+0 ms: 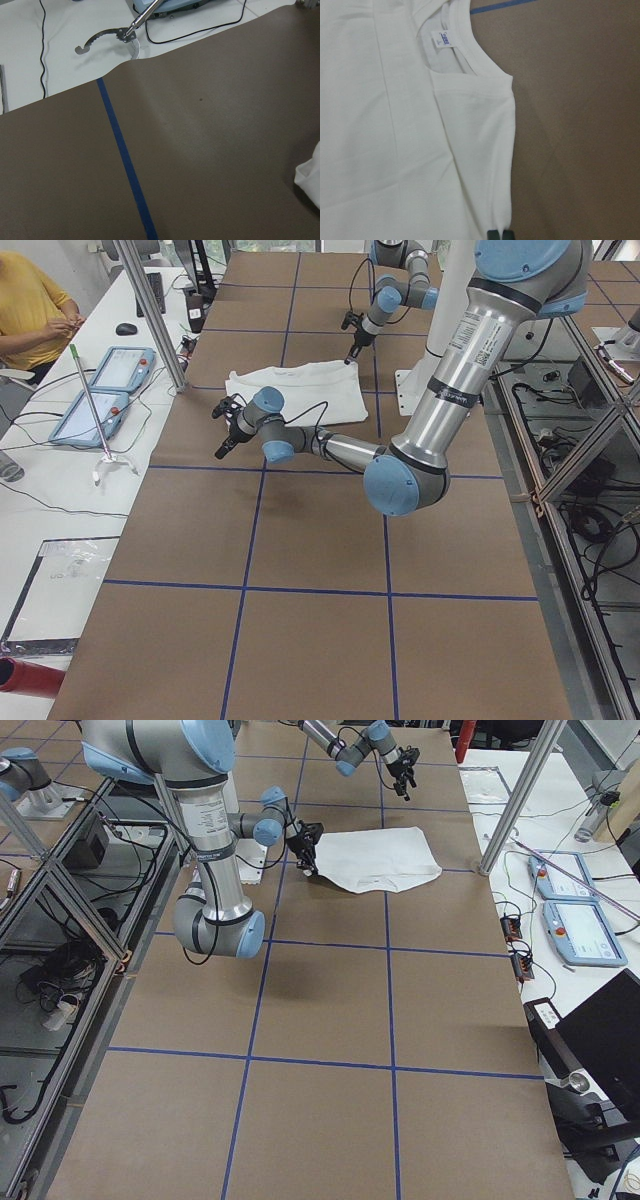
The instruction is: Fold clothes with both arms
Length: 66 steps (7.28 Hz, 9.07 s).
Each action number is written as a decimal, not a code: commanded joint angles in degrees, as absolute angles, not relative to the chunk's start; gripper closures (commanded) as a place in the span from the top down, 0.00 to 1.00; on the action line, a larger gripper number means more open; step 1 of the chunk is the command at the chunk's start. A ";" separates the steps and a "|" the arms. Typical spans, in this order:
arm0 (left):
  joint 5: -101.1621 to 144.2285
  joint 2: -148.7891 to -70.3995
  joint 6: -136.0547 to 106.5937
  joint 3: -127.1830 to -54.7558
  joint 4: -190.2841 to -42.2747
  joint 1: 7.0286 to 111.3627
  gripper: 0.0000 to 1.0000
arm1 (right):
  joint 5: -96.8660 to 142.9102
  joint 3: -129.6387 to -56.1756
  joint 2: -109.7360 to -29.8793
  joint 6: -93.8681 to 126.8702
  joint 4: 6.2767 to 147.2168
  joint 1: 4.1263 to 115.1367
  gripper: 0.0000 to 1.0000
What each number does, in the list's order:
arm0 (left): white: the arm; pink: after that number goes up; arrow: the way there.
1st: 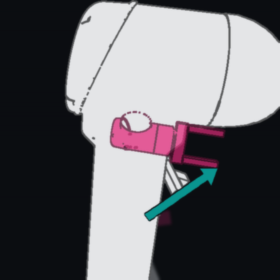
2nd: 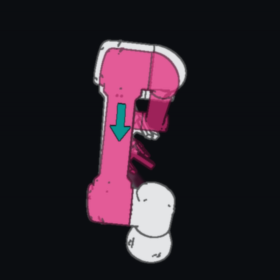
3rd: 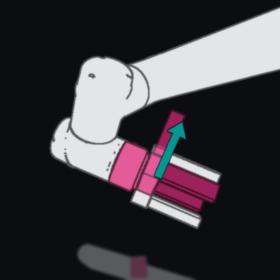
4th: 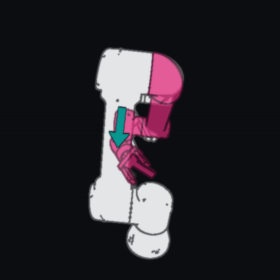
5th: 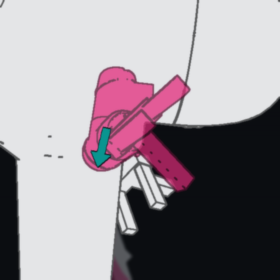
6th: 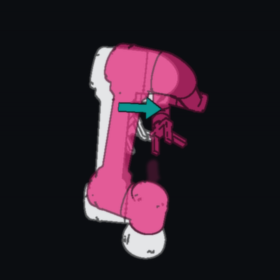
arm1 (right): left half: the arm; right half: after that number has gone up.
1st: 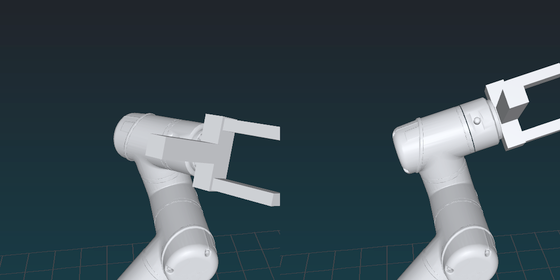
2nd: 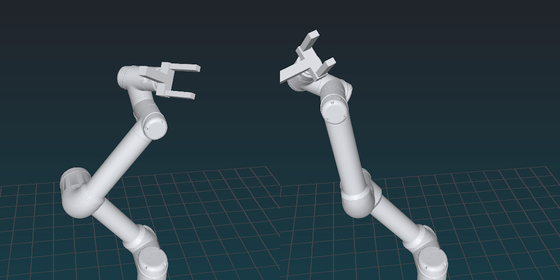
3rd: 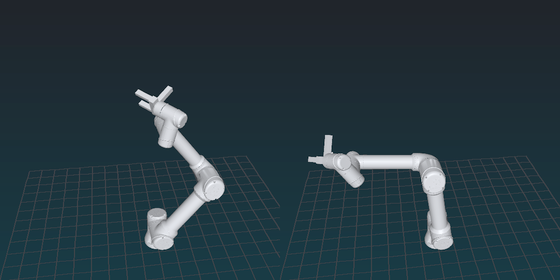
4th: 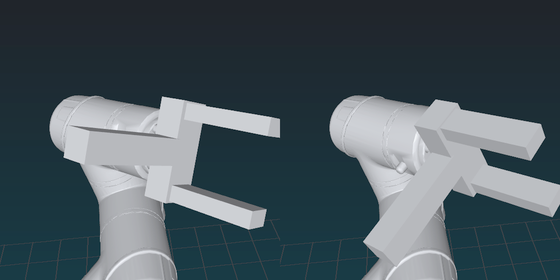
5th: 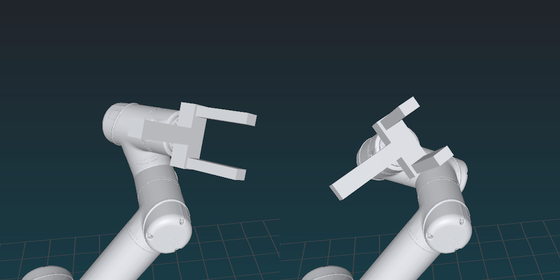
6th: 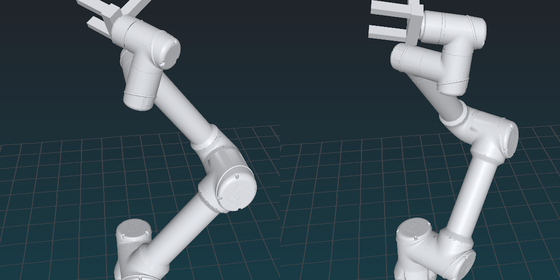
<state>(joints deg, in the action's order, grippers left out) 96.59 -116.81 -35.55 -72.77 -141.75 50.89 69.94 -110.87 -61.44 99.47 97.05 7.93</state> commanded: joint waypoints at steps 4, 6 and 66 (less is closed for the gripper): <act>96.59 -116.81 -35.51 -72.86 -141.68 50.89 1.00 | 69.08 -112.85 -60.38 97.06 100.35 9.04 1.00; 96.59 -116.81 -35.60 -72.77 -141.77 50.89 1.00 | 73.80 -111.28 -58.89 87.93 101.16 14.65 1.00; 84.81 -106.61 -78.93 -109.60 -111.97 9.49 0.54 | 84.55 -117.77 -82.27 81.65 73.48 20.57 1.00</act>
<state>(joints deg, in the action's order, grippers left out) 84.81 -106.74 -78.98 -109.63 -111.97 9.49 84.55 -117.84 -82.26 81.65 73.48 20.57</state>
